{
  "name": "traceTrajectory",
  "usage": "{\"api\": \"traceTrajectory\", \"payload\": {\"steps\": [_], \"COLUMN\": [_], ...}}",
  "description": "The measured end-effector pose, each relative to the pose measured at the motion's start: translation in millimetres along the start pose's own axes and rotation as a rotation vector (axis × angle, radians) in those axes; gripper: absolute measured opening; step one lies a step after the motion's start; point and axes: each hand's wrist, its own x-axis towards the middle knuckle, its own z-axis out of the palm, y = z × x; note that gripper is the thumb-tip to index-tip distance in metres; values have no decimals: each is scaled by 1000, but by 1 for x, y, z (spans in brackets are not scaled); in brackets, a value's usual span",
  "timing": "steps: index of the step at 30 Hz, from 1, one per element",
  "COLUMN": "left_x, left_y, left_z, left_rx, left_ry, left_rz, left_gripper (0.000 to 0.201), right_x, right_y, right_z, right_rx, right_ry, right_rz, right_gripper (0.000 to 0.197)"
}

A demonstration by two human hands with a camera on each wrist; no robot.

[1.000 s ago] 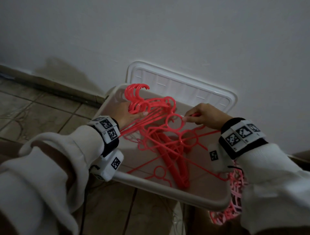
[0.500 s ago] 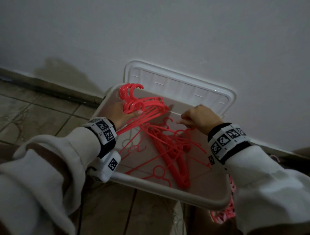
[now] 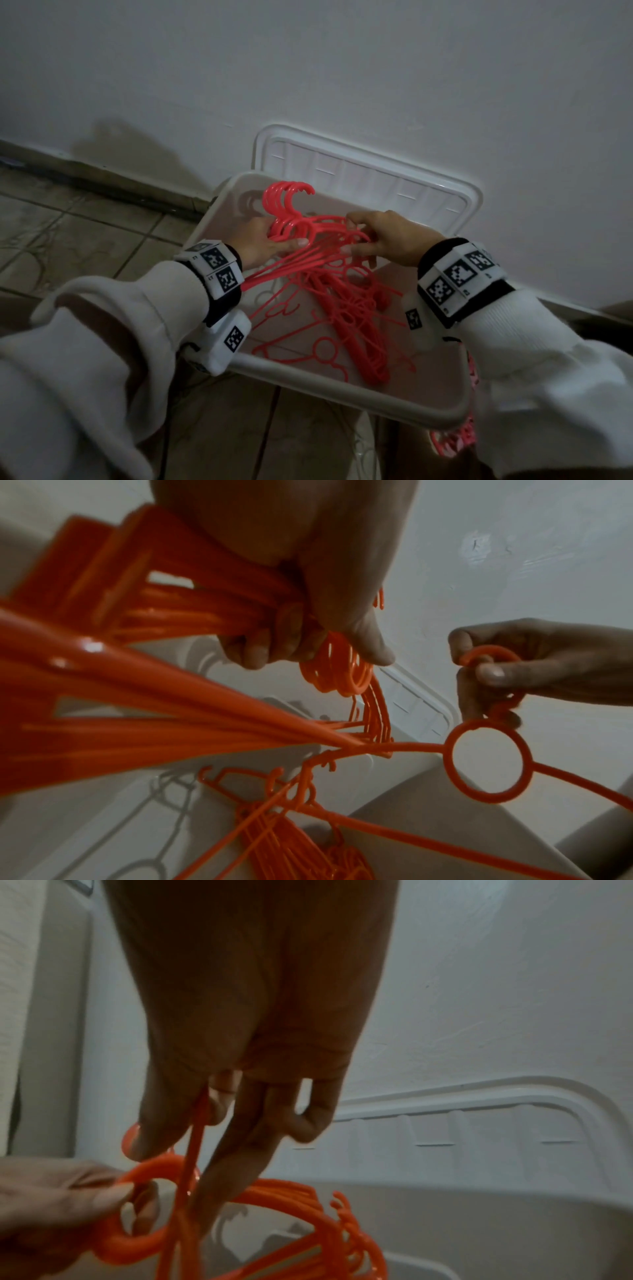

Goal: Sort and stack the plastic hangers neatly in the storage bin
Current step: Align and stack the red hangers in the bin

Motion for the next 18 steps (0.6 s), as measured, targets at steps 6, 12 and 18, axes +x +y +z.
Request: {"api": "traceTrajectory", "payload": {"steps": [6, 12, 18], "left_x": [-2, 0, 0], "left_y": [7, -3, -1], "left_z": [1, -10, -7], "left_rx": [-31, 26, 38], "left_ry": [96, 161, 143], "left_rz": [-27, -83, -86], "left_gripper": [27, 27, 25], "right_x": [-1, -9, -16], "right_y": [-13, -15, -12], "right_z": [6, 11, 13], "right_rx": [325, 716, 1158], "right_ry": [-7, 74, 90], "right_rz": [206, 472, 511], "right_gripper": [35, 32, 25]}}
